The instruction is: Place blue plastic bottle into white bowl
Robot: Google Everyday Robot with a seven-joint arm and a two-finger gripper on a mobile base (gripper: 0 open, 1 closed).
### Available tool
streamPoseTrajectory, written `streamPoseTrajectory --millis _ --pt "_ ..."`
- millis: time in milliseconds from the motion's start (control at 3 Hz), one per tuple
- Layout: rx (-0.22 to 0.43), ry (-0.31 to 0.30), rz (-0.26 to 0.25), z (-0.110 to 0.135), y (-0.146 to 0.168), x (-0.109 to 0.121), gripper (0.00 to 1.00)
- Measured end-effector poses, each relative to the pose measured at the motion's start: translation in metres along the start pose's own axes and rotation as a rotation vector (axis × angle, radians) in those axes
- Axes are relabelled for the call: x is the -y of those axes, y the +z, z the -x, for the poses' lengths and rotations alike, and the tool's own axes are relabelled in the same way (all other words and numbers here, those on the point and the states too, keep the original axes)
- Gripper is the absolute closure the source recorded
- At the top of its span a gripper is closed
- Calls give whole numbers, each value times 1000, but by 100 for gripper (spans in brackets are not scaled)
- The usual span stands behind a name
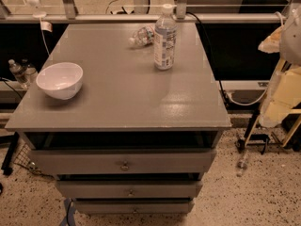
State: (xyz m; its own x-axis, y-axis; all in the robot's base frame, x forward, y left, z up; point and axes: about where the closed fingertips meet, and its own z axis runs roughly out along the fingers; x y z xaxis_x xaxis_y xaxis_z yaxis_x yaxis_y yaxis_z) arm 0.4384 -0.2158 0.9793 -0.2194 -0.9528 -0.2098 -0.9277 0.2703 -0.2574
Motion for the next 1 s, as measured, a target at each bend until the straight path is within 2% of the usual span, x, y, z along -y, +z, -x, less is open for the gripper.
streamPoseTrajectory --millis 333,667,1000 --pt "0 0 0 0 0 0 0" --pt "69 33 -3 8 17 14 0" --pt "207 68 -8 48 54 55 0"
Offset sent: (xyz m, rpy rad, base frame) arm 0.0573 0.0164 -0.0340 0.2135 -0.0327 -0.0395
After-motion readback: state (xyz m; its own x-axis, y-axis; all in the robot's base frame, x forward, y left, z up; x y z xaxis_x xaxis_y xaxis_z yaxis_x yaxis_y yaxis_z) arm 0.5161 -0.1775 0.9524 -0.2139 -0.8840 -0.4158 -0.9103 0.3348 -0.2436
